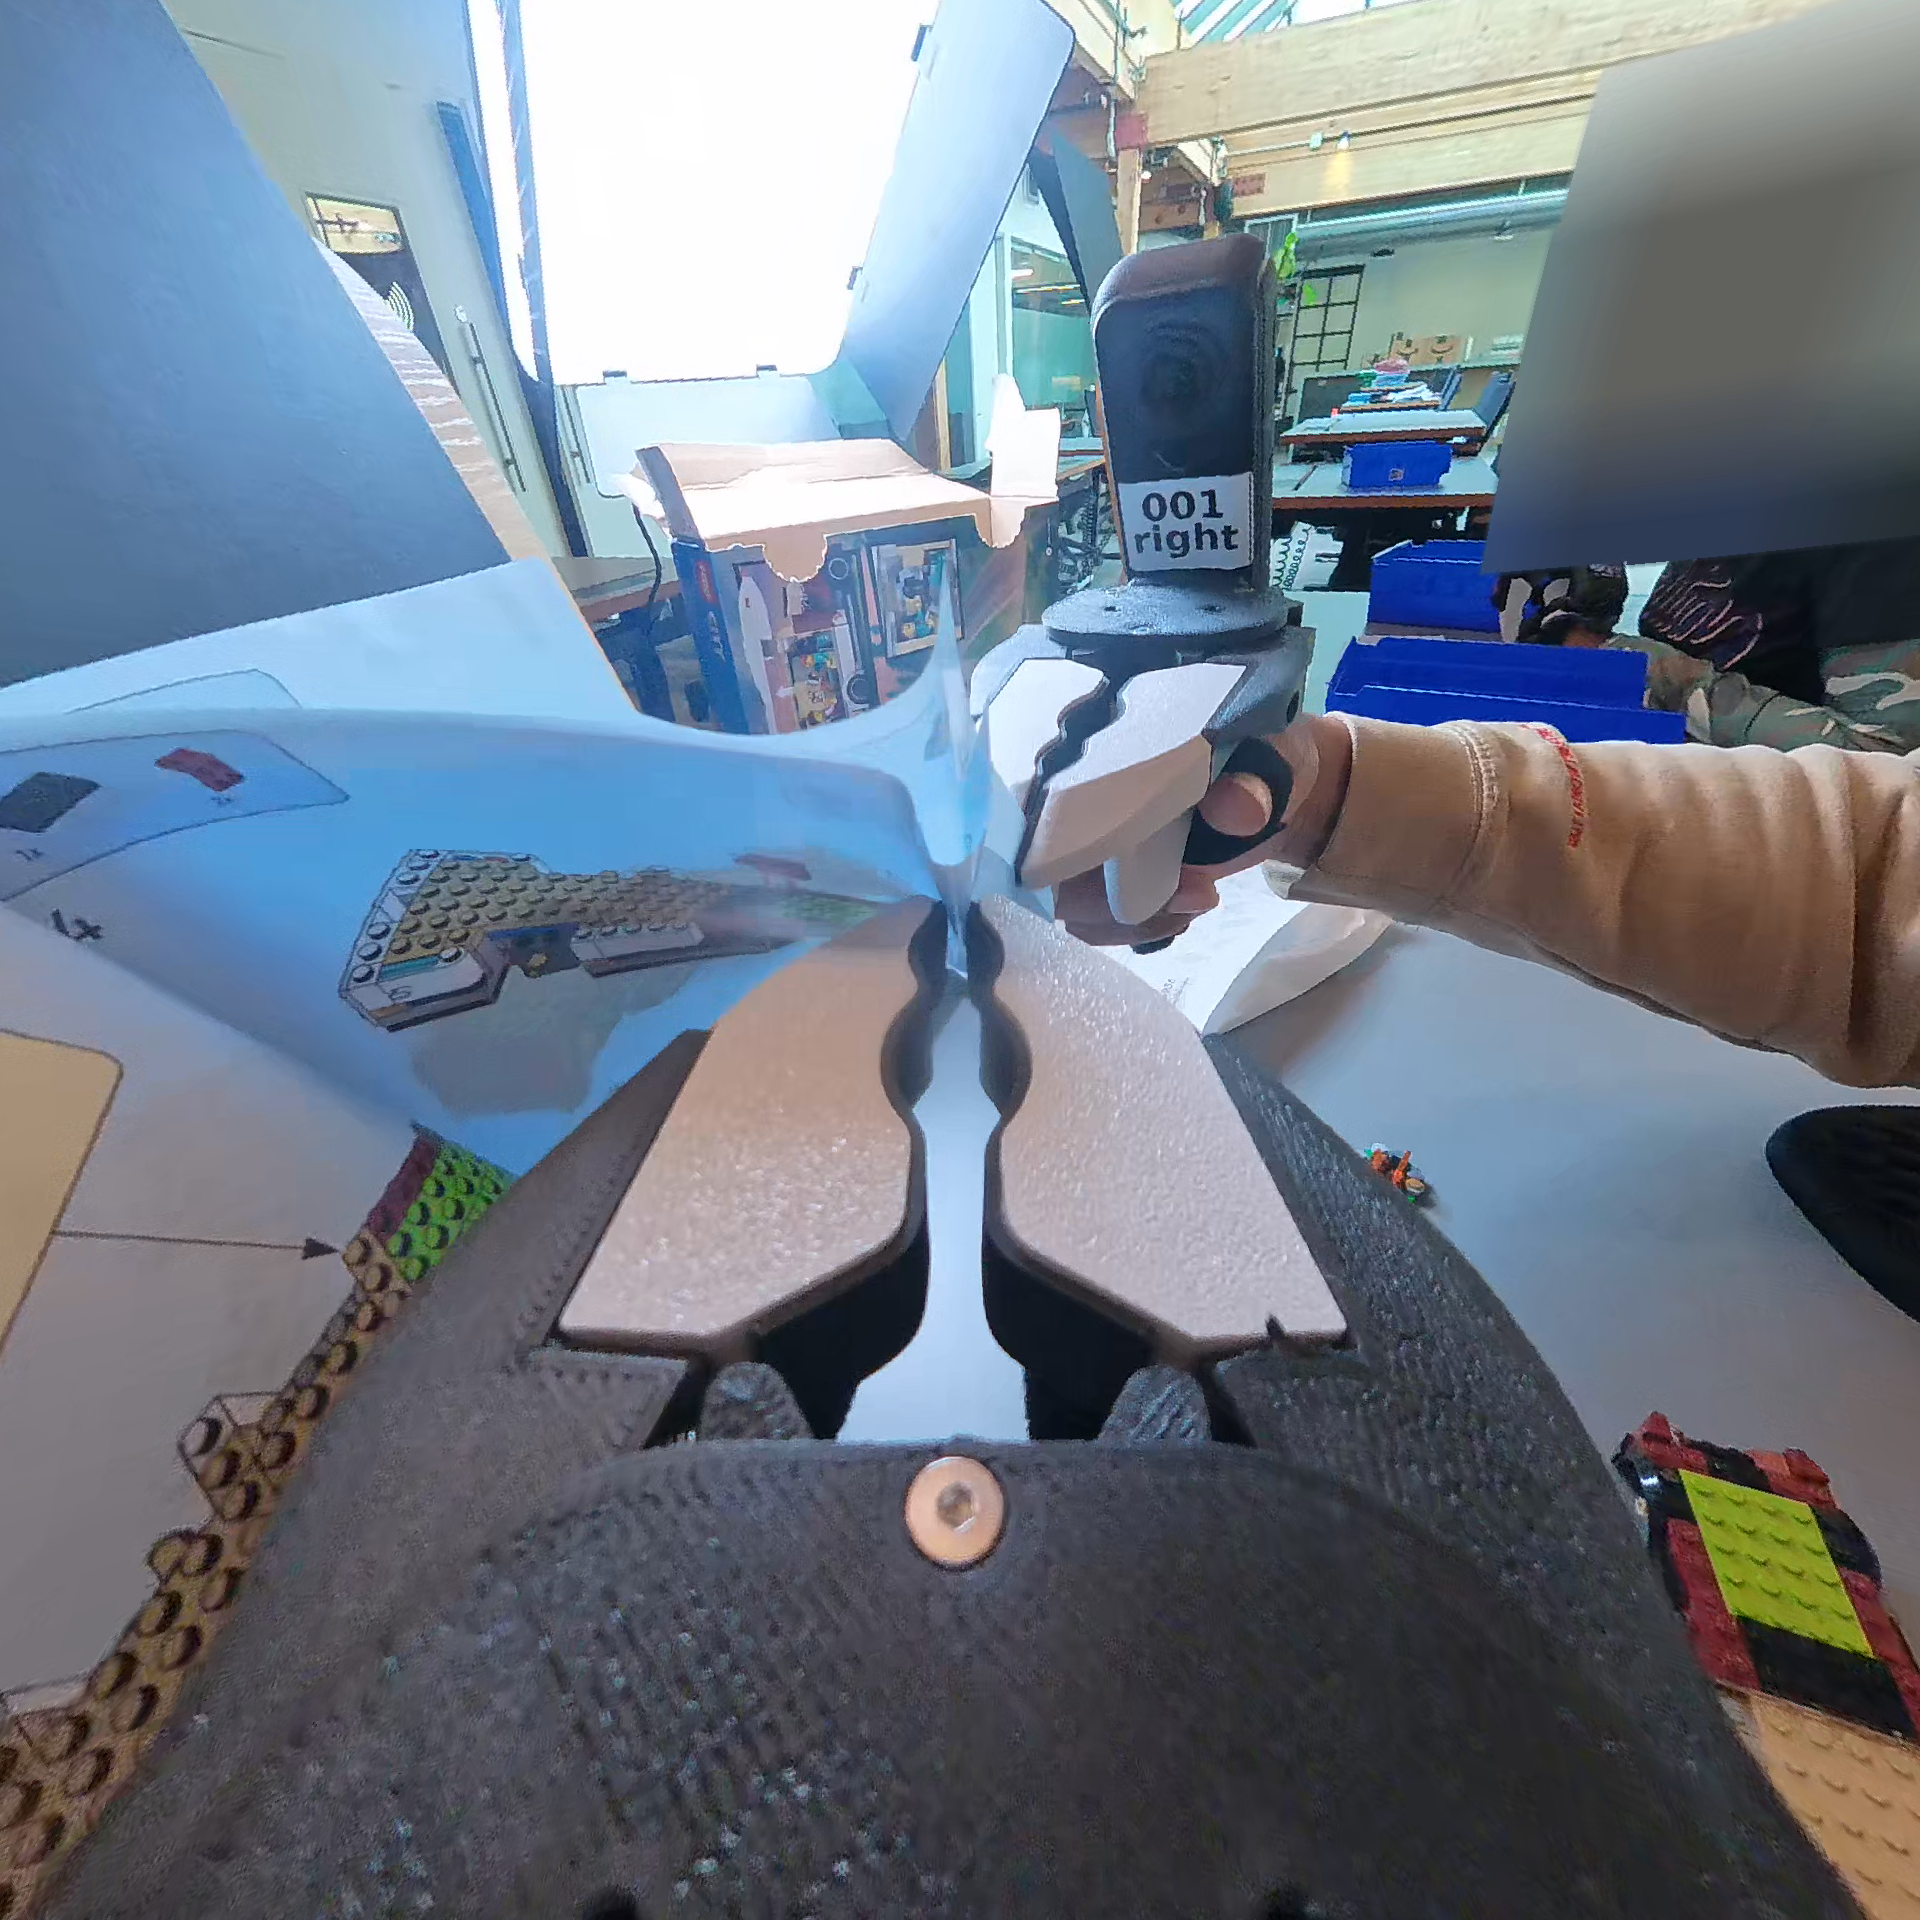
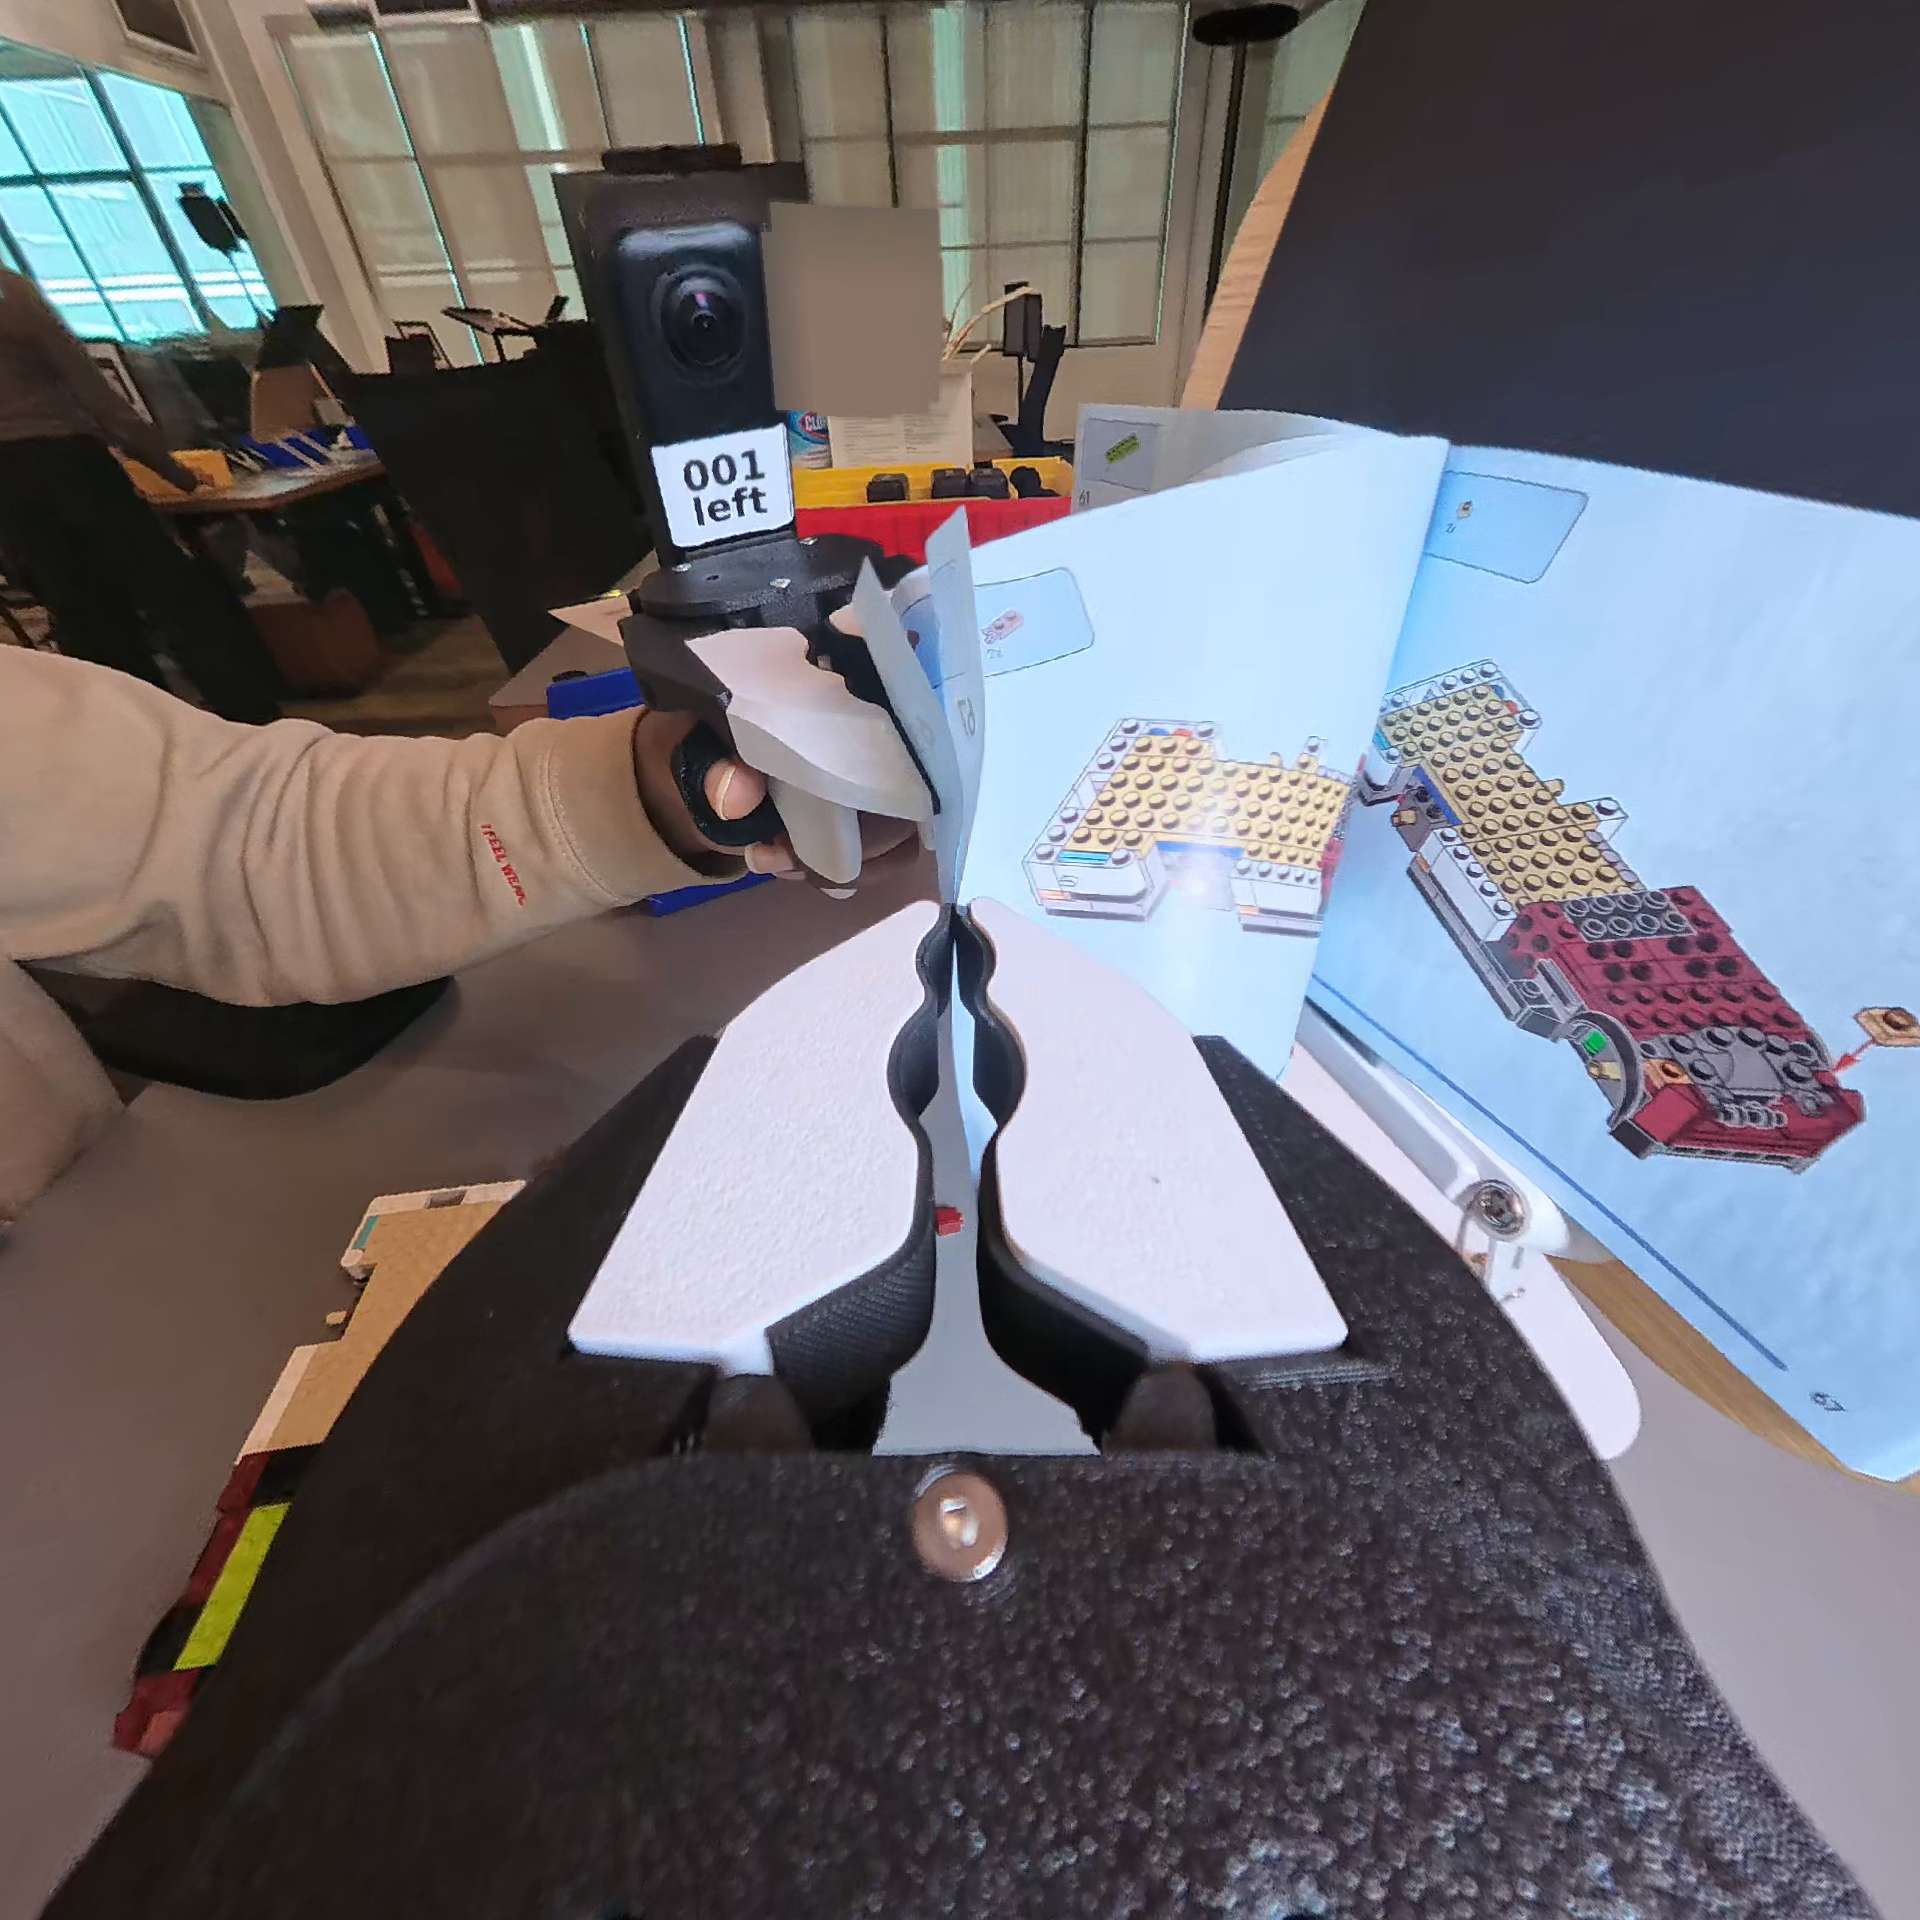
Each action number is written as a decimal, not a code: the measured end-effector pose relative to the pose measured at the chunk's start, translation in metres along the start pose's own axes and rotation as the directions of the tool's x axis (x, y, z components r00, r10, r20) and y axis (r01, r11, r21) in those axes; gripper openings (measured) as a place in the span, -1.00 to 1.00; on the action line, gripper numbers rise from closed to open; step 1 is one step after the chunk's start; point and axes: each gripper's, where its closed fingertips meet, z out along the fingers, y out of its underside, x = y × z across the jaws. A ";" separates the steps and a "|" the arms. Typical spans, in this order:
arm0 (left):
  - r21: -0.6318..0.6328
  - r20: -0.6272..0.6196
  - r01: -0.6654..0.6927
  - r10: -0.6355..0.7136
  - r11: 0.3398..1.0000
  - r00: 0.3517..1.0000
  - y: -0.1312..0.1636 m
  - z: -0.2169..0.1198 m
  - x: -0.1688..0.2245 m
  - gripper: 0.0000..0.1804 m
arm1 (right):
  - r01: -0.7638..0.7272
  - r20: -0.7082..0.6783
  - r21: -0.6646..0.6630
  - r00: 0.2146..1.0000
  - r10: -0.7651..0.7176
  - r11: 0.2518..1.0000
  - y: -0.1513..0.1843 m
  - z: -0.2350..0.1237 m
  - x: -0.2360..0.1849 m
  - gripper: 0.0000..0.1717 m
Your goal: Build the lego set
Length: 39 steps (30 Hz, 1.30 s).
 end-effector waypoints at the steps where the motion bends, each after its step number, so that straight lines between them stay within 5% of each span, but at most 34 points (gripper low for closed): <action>1: -0.003 0.008 -0.002 0.002 1.000 1.000 0.001 -0.002 -0.002 -0.97 | -0.005 -0.006 0.012 1.000 0.005 1.000 -0.002 -0.002 0.002 -1.00; 5: 0.005 0.033 0.007 -0.007 1.000 0.999 0.002 -0.018 -0.009 -0.97 | -0.023 -0.080 0.083 0.996 0.030 0.996 -0.017 -0.021 0.023 -1.00; 8: 0.020 0.086 0.017 -0.019 1.000 0.996 0.002 -0.040 -0.023 -0.98 | -0.009 -0.287 0.103 0.957 0.039 0.995 -0.021 -0.047 0.068 -1.00; 12: 0.052 0.194 0.052 -0.061 0.997 0.979 -0.001 -0.076 -0.051 -0.99 | -0.026 -0.682 0.014 0.730 0.029 1.000 -0.004 -0.094 0.146 -0.99; 15: 0.089 0.260 0.091 -0.111 0.992 0.959 -0.005 -0.099 -0.068 -0.99 | 0.007 -0.811 -0.015 0.585 -0.017 1.000 -0.009 -0.112 0.154 -0.77; 17: 0.088 0.293 0.094 -0.116 0.992 0.949 -0.005 -0.110 -0.076 -0.99 | 0.159 -0.803 -0.051 0.580 -0.134 0.986 -0.029 -0.098 0.129 -0.77; 19: 0.071 0.312 0.094 -0.111 0.993 0.944 -0.005 -0.117 -0.080 -1.00 | 0.317 -0.673 -0.148 0.662 -0.330 0.937 -0.037 -0.054 0.088 -0.90; 24: 0.047 0.358 0.093 -0.104 0.995 0.928 -0.004 -0.130 -0.087 -1.00 | 0.384 -0.402 -0.468 0.710 -0.578 0.796 0.007 0.041 0.067 -0.95; 35: 0.084 0.428 0.108 -0.133 0.991 0.894 -0.016 -0.162 -0.095 -0.93 | 0.334 -0.348 -0.572 0.728 -0.590 0.749 0.024 0.115 0.084 -1.00; 39: 0.179 0.546 0.054 -0.145 0.982 0.825 -0.032 -0.192 -0.097 -0.84 | 0.295 -0.362 -0.589 0.736 -0.571 0.753 0.023 0.123 0.085 -1.00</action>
